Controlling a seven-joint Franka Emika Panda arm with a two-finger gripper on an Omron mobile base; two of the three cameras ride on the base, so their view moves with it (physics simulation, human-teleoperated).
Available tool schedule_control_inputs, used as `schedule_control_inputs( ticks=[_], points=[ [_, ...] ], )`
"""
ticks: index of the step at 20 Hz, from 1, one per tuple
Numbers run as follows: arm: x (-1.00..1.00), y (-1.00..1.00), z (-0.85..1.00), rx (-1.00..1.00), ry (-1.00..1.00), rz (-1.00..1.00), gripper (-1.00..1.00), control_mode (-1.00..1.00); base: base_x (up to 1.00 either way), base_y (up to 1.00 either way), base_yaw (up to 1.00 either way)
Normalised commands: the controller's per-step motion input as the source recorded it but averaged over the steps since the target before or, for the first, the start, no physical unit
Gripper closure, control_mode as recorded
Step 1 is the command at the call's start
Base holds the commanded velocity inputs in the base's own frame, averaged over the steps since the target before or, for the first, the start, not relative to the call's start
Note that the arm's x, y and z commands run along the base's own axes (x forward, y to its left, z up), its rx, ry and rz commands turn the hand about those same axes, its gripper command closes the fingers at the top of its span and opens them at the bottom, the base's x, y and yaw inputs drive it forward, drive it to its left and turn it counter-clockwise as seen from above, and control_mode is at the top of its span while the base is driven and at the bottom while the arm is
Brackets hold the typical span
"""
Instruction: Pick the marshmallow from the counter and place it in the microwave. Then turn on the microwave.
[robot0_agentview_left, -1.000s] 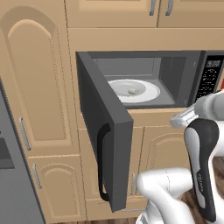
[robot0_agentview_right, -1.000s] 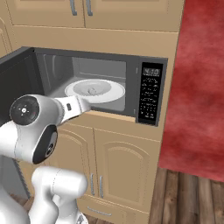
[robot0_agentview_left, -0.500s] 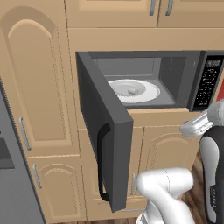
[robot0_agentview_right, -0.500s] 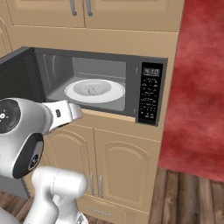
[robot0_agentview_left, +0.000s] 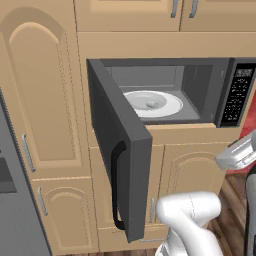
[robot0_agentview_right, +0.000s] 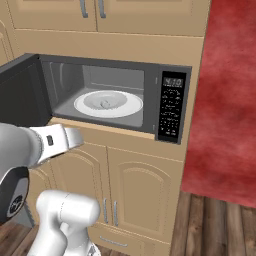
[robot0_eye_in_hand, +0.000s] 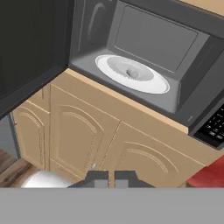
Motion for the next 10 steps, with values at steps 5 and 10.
schedule_control_inputs(
  ticks=[5, 10],
  points=[
    [-0.57, 0.07, -0.01, 0.00, -0.11, -0.02, 1.00, -1.00, 0.00, 0.00, 0.00],
    [-0.52, 0.13, 0.00, 0.00, -0.06, -0.03, 1.00, -1.00, 0.00, 0.00, 0.00]
  ],
)
